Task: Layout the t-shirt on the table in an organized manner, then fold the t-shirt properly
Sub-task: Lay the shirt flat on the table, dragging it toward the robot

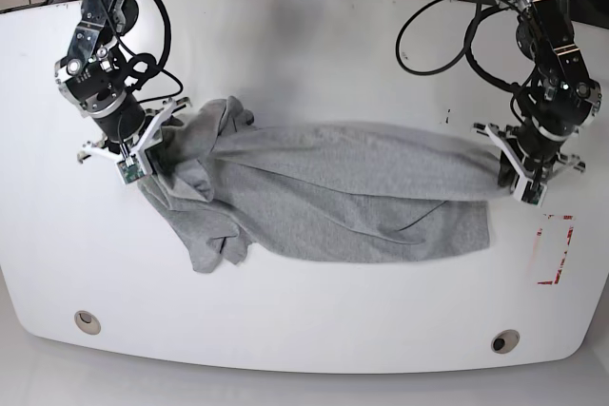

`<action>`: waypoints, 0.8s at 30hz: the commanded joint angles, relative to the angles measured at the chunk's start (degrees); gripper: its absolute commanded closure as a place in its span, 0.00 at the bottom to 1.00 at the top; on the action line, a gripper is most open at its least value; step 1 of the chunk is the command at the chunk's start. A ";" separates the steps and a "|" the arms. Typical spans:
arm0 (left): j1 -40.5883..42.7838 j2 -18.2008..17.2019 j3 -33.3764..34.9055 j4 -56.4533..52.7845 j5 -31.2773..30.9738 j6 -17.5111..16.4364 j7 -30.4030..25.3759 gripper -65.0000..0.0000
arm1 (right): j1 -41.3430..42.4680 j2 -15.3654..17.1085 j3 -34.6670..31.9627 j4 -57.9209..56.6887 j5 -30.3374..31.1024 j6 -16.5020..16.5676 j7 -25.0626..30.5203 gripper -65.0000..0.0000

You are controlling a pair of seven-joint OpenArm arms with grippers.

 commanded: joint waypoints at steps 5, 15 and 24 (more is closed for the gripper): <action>5.62 -1.01 -3.41 1.03 -0.09 -4.00 -1.47 1.00 | -3.31 -0.48 0.21 1.67 0.71 -0.49 1.71 0.99; 12.30 -3.47 -7.28 1.03 -0.18 -5.50 -1.47 1.00 | -8.14 -3.03 0.12 1.67 0.71 -0.49 1.53 0.99; 15.99 -4.52 -11.41 1.03 -0.09 -5.54 -1.47 1.00 | -13.07 -4.26 -0.06 1.67 0.71 -0.49 1.45 0.96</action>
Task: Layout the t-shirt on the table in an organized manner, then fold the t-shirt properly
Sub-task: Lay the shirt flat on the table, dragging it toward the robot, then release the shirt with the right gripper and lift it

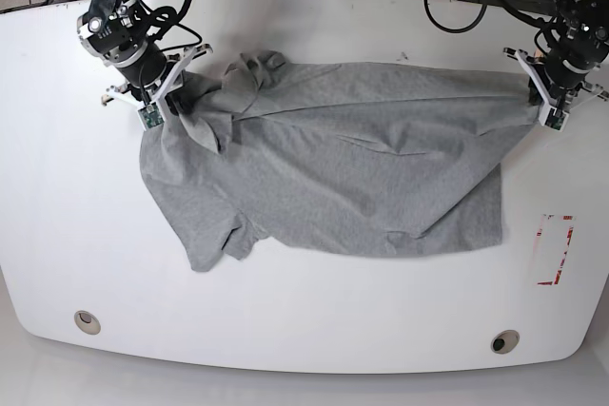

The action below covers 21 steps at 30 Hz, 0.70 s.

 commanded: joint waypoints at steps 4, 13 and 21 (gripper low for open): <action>1.64 -0.87 -2.29 1.06 -0.31 0.32 -0.83 1.00 | -3.33 -1.76 0.23 1.39 0.71 -0.10 1.21 0.71; 2.34 -0.87 -4.66 1.06 -0.31 0.32 -0.83 1.00 | -7.99 -2.91 0.23 1.65 4.49 -0.10 1.21 0.17; 2.16 -0.96 -4.84 1.06 -0.31 0.32 -0.83 1.00 | -13.00 -1.67 0.31 1.65 17.24 -0.10 1.29 0.16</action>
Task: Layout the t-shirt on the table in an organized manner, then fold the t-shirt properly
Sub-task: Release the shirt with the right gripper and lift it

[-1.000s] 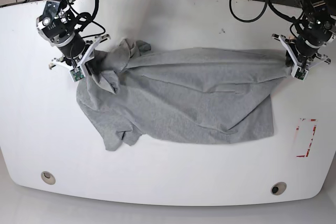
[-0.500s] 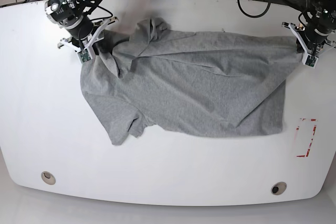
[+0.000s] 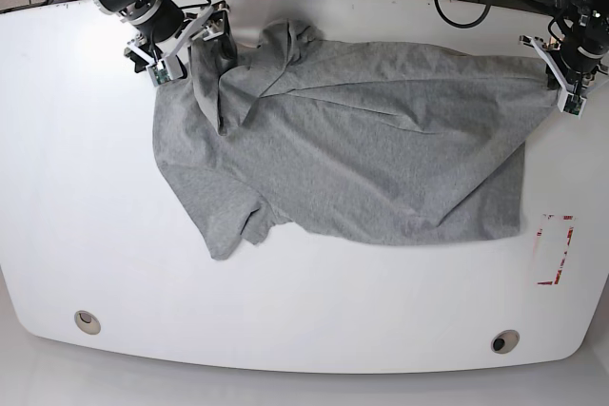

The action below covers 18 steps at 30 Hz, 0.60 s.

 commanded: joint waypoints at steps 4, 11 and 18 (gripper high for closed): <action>-0.24 -2.30 -0.16 1.06 -0.24 0.14 -0.88 1.00 | -1.46 3.03 0.78 1.26 8.78 0.06 1.51 0.16; -0.59 -2.57 0.46 1.06 -0.24 0.14 -0.88 1.00 | 5.13 5.06 0.78 0.64 10.19 0.06 1.16 0.16; -1.74 -3.36 1.34 1.06 -0.24 0.14 -0.88 1.00 | 15.33 4.88 0.34 -5.25 4.30 0.06 -2.62 0.16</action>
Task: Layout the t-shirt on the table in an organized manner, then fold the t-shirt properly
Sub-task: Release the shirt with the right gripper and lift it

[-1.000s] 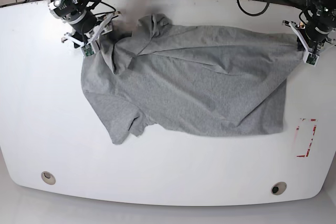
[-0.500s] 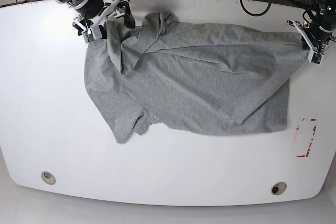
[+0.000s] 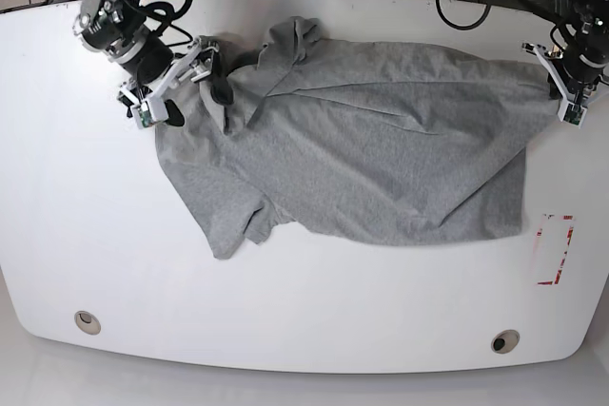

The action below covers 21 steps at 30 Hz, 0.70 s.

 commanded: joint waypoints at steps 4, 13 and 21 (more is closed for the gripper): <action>-0.21 -1.15 -0.37 1.06 0.00 0.14 -1.03 1.00 | 6.81 0.25 0.27 -4.10 -1.76 0.03 -3.51 0.16; -1.35 -1.24 -0.37 1.06 0.09 0.14 -1.03 1.00 | 10.94 -0.63 -3.42 -5.34 -1.67 0.03 -10.98 0.16; -2.49 -1.24 0.95 1.06 0.09 0.14 -1.03 1.00 | 8.83 -1.51 -6.76 -5.60 -1.76 0.03 -11.25 0.16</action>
